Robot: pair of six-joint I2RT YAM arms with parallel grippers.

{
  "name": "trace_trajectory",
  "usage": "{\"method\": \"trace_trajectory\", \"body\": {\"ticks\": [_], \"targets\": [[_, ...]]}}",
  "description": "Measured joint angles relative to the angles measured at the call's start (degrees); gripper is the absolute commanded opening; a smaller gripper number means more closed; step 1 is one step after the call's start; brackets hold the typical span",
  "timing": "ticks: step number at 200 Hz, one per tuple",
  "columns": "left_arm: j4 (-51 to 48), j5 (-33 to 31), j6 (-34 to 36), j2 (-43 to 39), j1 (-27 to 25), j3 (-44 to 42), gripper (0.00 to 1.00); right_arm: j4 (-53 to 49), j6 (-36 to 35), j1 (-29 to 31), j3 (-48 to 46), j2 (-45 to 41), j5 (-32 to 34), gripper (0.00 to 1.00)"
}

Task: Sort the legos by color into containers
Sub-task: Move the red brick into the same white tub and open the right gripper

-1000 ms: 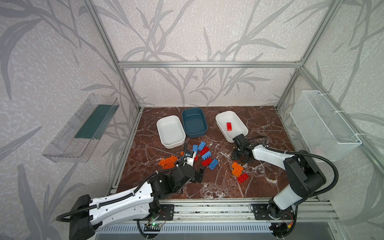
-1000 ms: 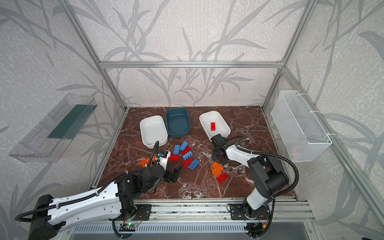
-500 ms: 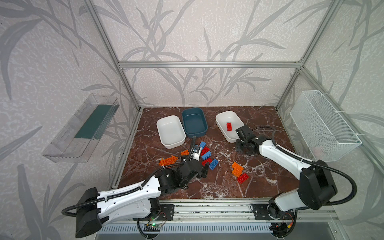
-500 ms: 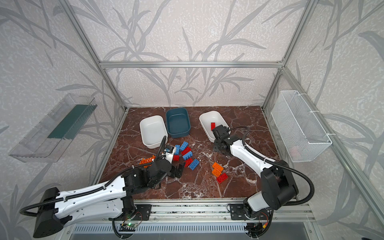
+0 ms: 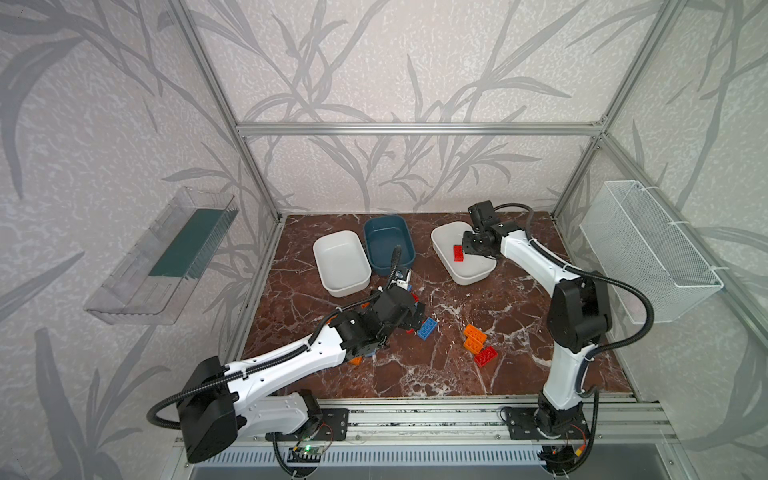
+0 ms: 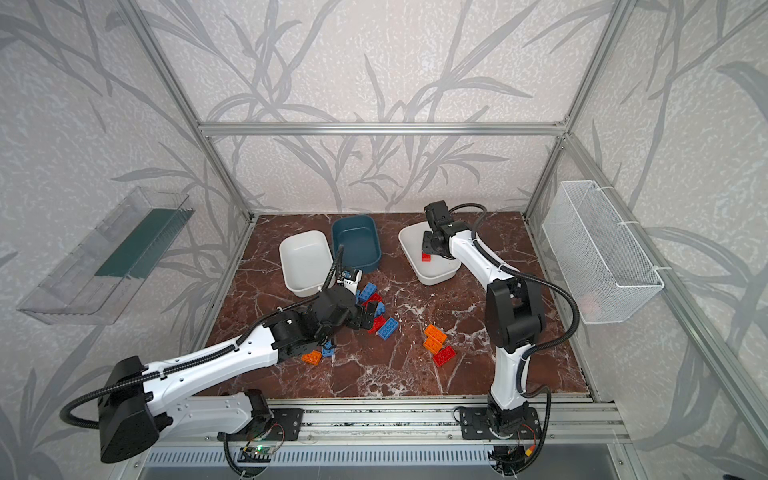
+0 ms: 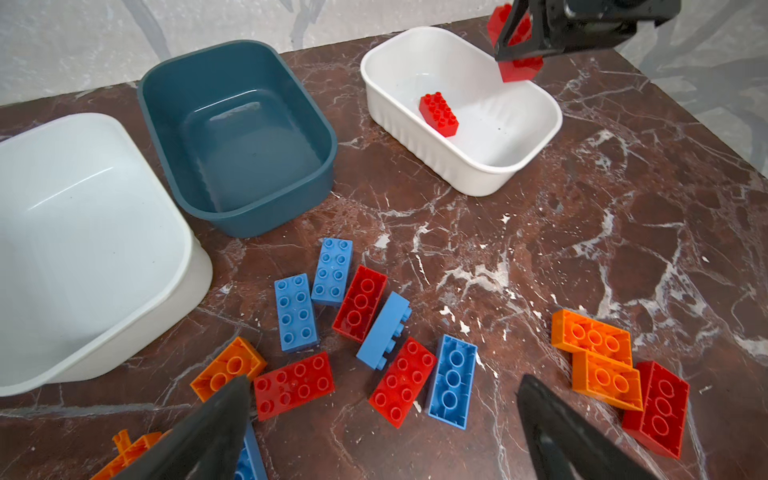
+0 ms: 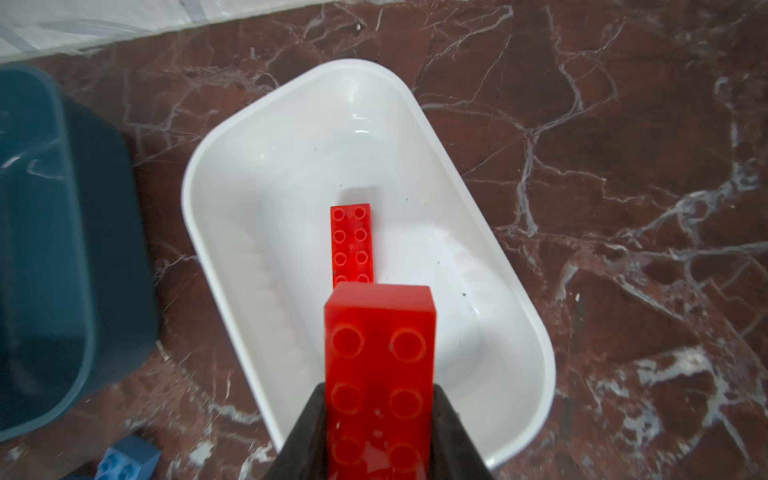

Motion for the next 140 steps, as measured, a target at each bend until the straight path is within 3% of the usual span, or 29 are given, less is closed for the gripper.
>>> {"method": "trace_trajectory", "body": {"ticks": [40,69,80,111,140], "targets": [[-0.5,0.3,0.0,0.2,2.2,0.3,0.99,-2.7,-1.5,-3.0,8.3,11.6,-3.8,0.32],[-0.9,0.4,0.0,0.7,2.6,1.0,0.99,-4.3,-2.3,-3.6,11.7,15.5,-4.7,0.55],[-1.0,0.4,0.0,0.7,2.6,1.0,0.99,-4.9,-2.5,-3.6,12.1,15.6,-5.1,0.61],[-1.8,0.6,0.0,0.0,2.6,1.0,0.99,-5.8,-2.6,-3.3,12.4,14.4,-5.9,0.62],[-3.1,2.1,-0.6,-2.6,2.6,1.0,0.99,-6.2,-2.6,-2.4,6.3,6.6,-5.8,0.63]]}}
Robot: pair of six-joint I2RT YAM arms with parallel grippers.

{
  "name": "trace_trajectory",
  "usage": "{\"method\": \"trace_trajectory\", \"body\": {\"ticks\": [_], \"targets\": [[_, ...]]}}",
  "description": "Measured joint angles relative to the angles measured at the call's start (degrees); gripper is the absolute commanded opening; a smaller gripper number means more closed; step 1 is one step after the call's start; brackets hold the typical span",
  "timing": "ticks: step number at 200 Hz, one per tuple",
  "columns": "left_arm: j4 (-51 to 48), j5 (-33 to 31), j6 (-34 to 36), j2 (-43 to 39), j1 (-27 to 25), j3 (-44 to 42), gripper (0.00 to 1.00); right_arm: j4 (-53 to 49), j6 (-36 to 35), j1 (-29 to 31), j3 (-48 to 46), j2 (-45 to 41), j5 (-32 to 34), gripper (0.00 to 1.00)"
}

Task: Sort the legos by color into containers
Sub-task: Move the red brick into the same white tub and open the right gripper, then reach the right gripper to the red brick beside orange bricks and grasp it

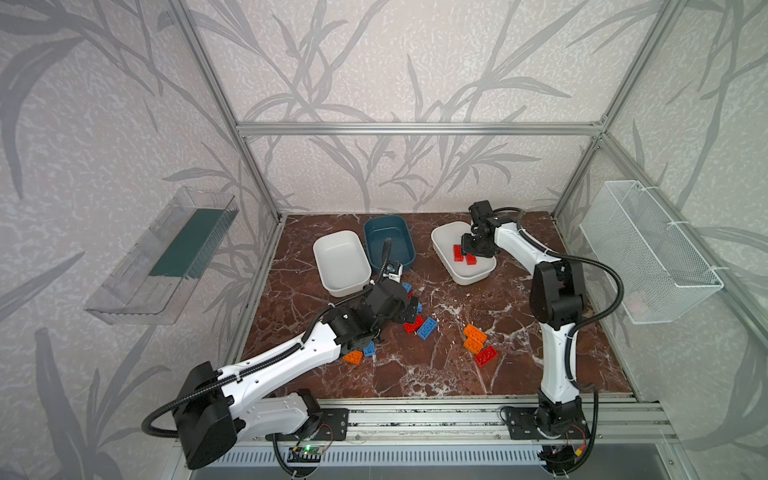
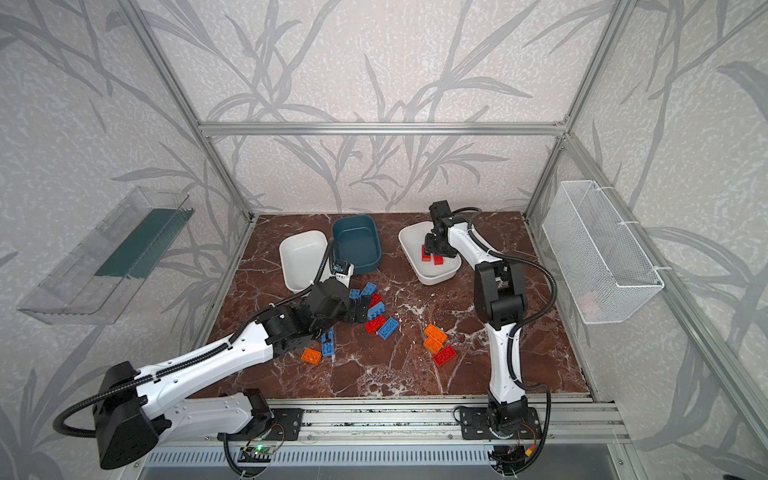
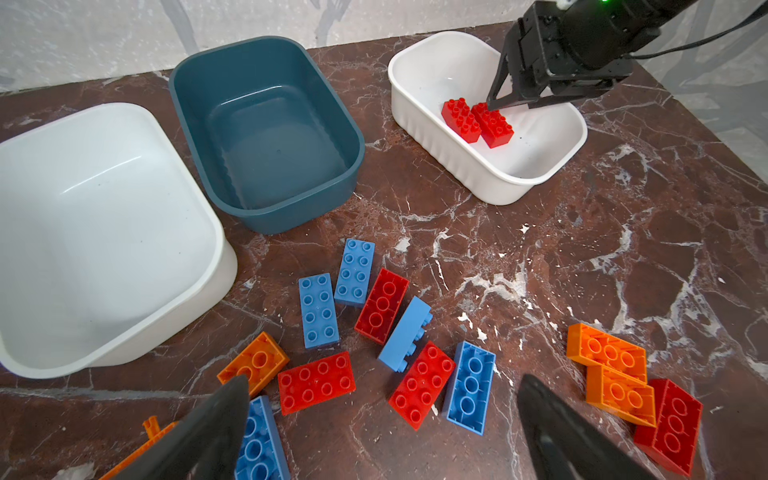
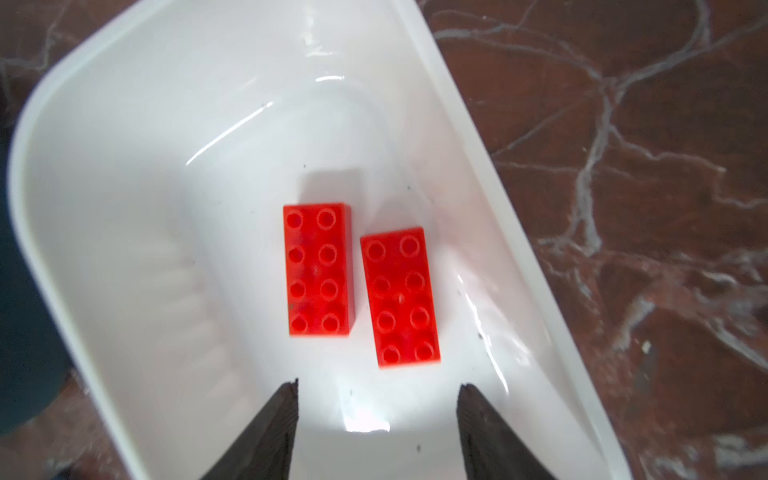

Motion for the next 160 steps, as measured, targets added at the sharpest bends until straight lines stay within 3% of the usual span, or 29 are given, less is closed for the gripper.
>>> {"method": "trace_trajectory", "body": {"ticks": [45,81,96,125,160], "targets": [[-0.3,4.5,-3.3,-8.2,-0.5,-3.6,0.99,0.3,0.6,4.1,-17.9,-22.4,0.8,0.66],[-1.4,4.8,-7.0,-13.4,-5.3,-9.5,0.99,-0.7,3.8,11.9,-36.6,-41.0,1.7,0.75],[-1.7,4.5,-8.3,-14.5,-7.9,-11.0,0.99,-1.7,5.8,15.5,-43.3,-46.6,1.8,0.81],[-2.1,3.5,-11.4,-16.0,-11.6,-13.6,0.99,-3.1,11.0,20.6,-55.7,-56.8,1.7,0.83],[-2.7,2.3,-14.3,-16.6,-14.0,-14.7,0.99,-3.6,18.2,22.6,-67.6,-66.8,0.5,0.85]]}}
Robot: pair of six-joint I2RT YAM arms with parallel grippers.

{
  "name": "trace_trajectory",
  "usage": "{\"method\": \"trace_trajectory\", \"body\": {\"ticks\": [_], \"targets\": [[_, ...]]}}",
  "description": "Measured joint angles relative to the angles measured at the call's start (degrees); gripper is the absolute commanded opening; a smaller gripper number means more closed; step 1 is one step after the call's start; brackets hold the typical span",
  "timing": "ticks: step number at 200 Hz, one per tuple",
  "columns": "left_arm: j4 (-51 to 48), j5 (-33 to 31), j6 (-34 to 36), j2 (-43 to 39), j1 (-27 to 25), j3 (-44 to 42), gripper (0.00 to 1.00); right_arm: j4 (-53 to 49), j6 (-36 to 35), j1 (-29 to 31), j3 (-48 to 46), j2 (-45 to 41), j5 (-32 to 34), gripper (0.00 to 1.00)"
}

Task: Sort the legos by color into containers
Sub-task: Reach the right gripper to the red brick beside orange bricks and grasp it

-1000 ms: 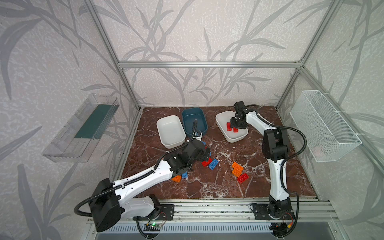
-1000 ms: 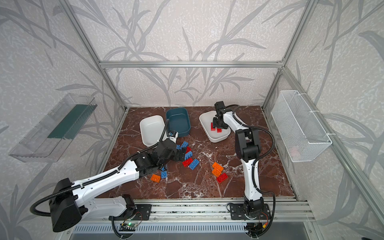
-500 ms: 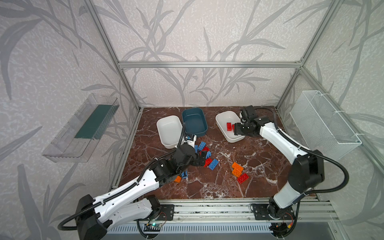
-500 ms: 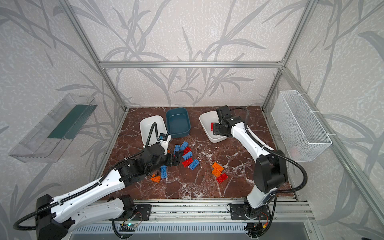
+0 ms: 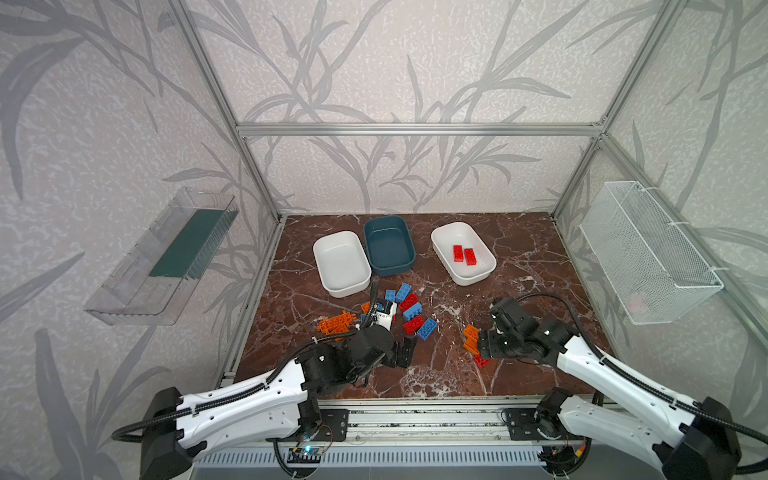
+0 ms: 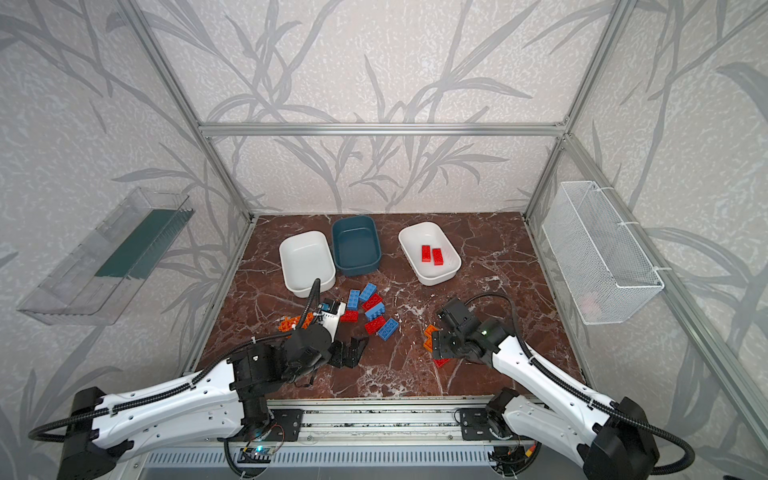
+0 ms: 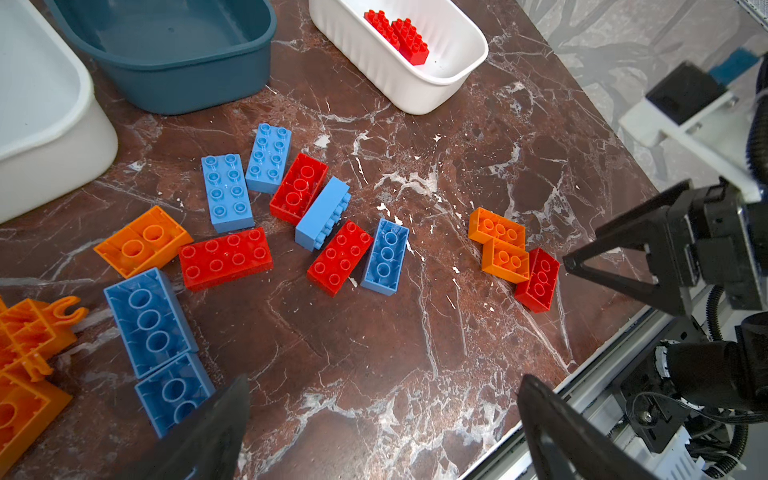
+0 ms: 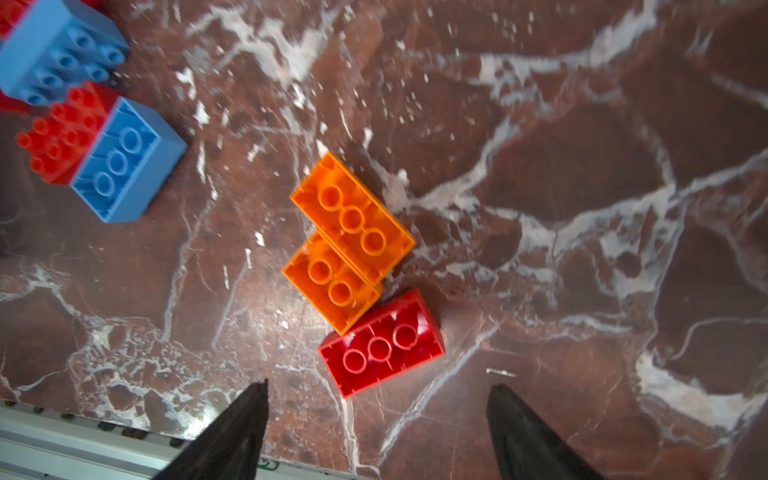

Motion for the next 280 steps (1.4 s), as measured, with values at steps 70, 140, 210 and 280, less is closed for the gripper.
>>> {"method": "trace_trajectory", "body": {"ticks": [70,140,210,280], "targets": [[-0.1,-1.1,-1.8,0.6,-1.4,-0.4,0.99,4.6,7.9,1.0,-8.6,-2.2,-3.2,0.85],[-0.6,-4.0,-0.7,1.8,-1.4,-0.5,0.99,11.0,11.0,1.6,-8.4,5.2,-3.5,0.76],[0.7,-6.6,1.3,-1.2,-1.4,-1.5,0.99,13.1,11.8,3.3,-4.0,14.5,-3.4,0.51],[1.6,-6.9,4.6,-1.0,-1.0,-1.9,0.99,11.0,11.3,4.2,2.2,21.2,0.0,0.52]]}}
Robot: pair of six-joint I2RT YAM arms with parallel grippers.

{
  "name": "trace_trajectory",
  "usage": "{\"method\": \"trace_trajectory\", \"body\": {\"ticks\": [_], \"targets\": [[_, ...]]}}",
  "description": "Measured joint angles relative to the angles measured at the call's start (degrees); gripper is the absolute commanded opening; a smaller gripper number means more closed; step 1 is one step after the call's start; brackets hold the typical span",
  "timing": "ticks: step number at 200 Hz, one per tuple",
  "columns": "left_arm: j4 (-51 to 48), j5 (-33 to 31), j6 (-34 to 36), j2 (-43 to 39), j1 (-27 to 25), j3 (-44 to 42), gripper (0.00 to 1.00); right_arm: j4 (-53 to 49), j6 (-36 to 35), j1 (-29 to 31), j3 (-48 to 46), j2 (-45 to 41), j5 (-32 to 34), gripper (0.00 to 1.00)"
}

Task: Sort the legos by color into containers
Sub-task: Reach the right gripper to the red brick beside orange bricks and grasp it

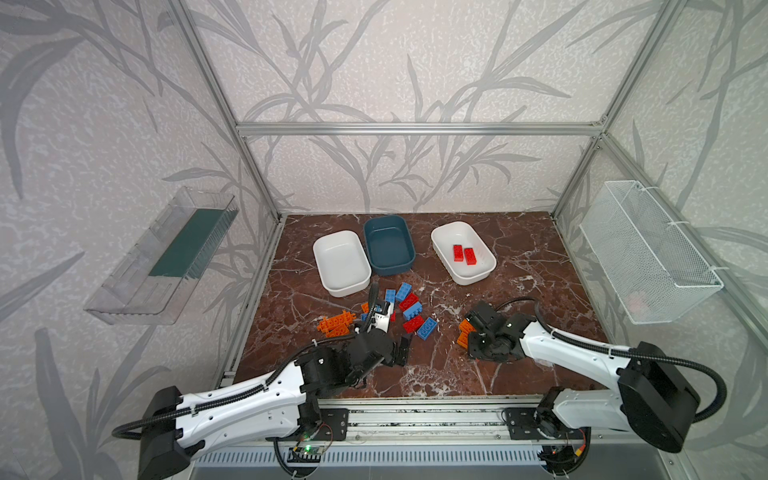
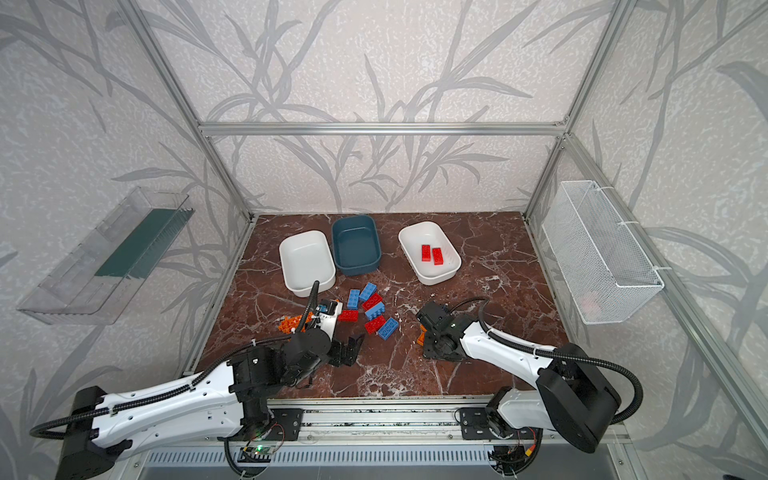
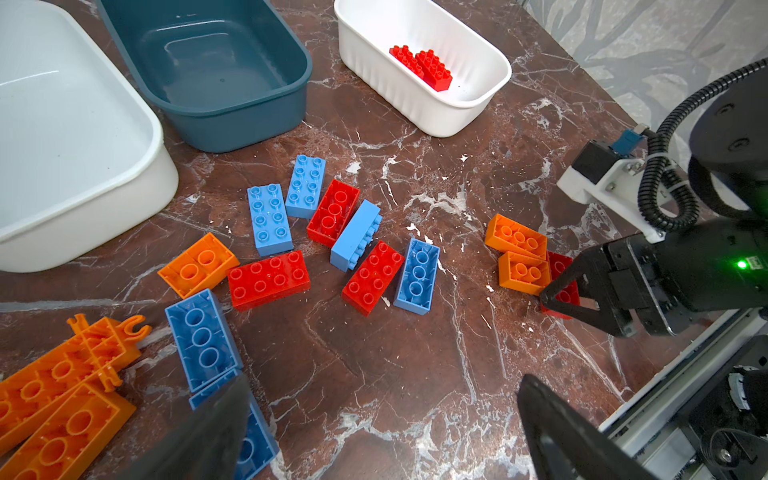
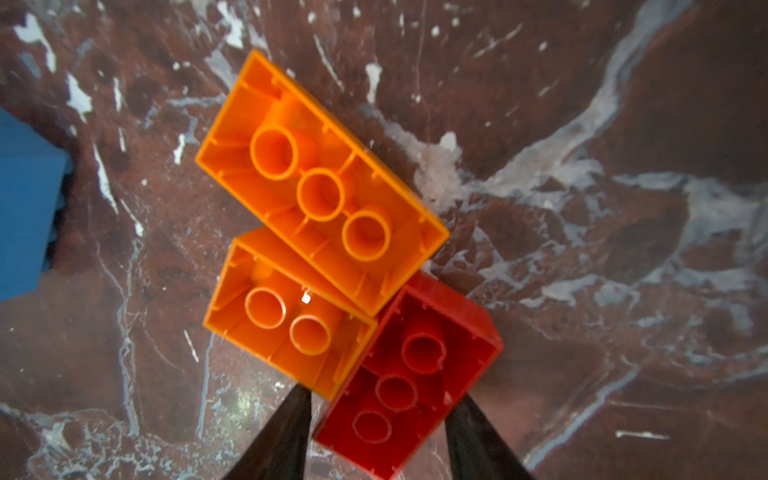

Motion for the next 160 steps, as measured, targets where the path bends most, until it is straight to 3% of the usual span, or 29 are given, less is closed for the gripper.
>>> {"method": "trace_trajectory", "body": {"ticks": [26,77,109,160], "targets": [[0.1,0.0,0.7,0.0,0.1,0.0,0.99,-0.9,-0.2,0.0,1.7,3.0,1.3,0.51],[0.9,0.4,2.0,0.1,0.6,0.0,0.99,-4.0,0.1,0.0,3.4,7.2,2.2,0.38],[2.1,0.8,2.7,2.1,1.0,0.3,0.99,-5.6,0.0,-0.4,3.1,4.8,2.4,0.29],[2.7,2.7,3.1,9.9,3.8,4.7,0.99,-12.7,-4.2,-3.1,6.1,-2.7,4.7,0.26]]}}
